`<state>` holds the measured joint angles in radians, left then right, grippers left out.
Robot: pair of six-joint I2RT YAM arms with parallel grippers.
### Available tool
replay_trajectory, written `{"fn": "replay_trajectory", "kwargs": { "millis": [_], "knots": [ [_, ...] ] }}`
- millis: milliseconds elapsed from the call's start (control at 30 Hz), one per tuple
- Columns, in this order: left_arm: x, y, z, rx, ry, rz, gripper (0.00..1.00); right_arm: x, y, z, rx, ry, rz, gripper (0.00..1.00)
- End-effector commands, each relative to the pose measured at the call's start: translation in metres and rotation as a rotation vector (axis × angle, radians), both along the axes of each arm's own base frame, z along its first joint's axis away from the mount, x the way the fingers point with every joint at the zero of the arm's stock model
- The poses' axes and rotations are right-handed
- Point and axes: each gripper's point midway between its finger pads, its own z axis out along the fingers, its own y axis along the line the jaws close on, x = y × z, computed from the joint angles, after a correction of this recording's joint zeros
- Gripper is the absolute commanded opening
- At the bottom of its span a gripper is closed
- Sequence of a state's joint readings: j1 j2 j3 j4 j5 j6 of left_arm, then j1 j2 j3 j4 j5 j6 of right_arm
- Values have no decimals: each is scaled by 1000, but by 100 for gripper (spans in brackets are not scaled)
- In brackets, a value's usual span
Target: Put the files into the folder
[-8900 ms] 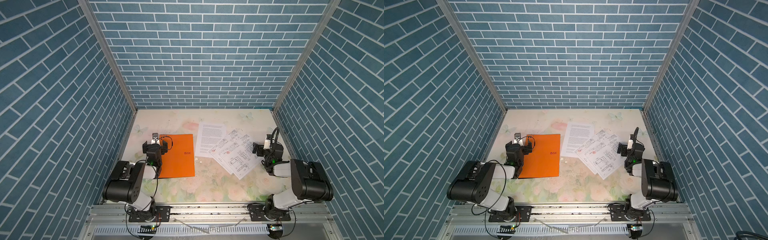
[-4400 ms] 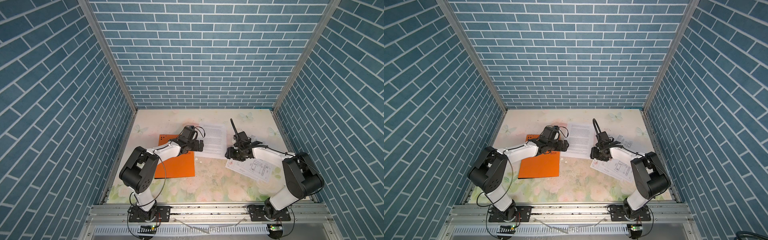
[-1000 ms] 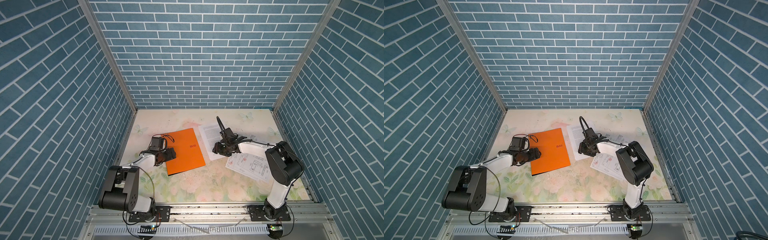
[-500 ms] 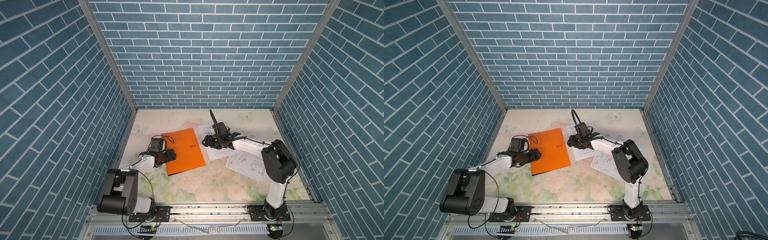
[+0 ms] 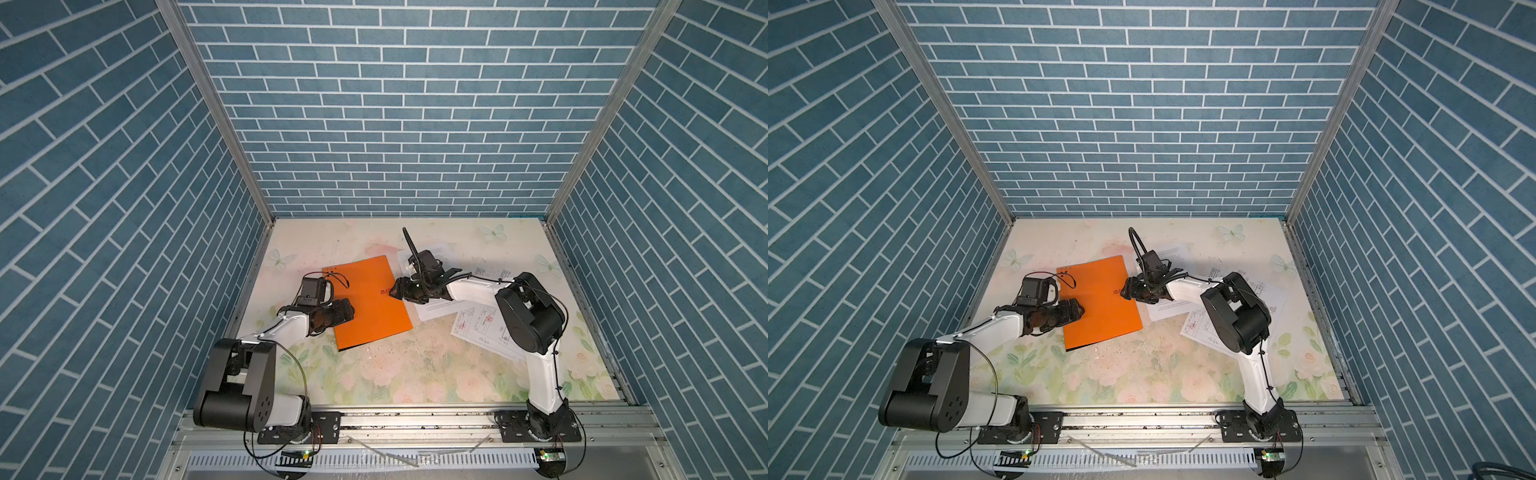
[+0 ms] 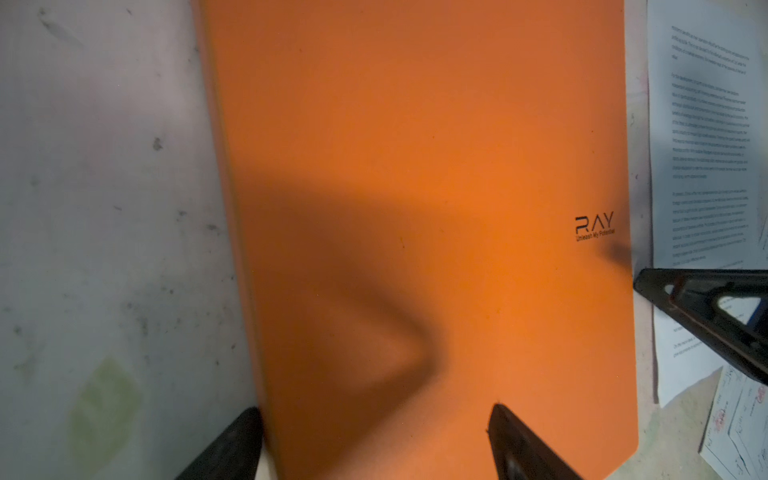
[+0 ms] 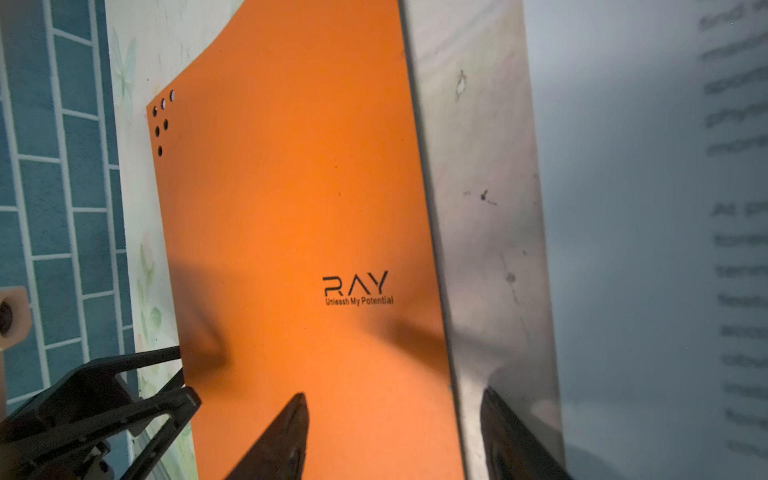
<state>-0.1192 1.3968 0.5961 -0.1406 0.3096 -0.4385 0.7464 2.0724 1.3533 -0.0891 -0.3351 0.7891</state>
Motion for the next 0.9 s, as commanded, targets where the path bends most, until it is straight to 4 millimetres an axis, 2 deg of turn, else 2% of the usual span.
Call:
{"fn": "replay_trajectory", "kwargs": {
  "millis": [0,233,433,700,867],
  "knots": [
    [-10,-4,-8,-23,35,-9,86,-1,4,-2,-4,32,-9,65],
    [-7,-10,-9,-55,32,-20,86,-11,3,-10,-27,72,3,65],
    [-2,-15,-7,-89,12,-23,87,-21,11,-6,19,101,16,64],
    [2,-18,-5,-105,-2,-31,87,-26,18,14,106,123,11,61],
    [7,-21,0,-121,-27,-40,87,-29,24,36,192,126,9,60]
  ]
}}
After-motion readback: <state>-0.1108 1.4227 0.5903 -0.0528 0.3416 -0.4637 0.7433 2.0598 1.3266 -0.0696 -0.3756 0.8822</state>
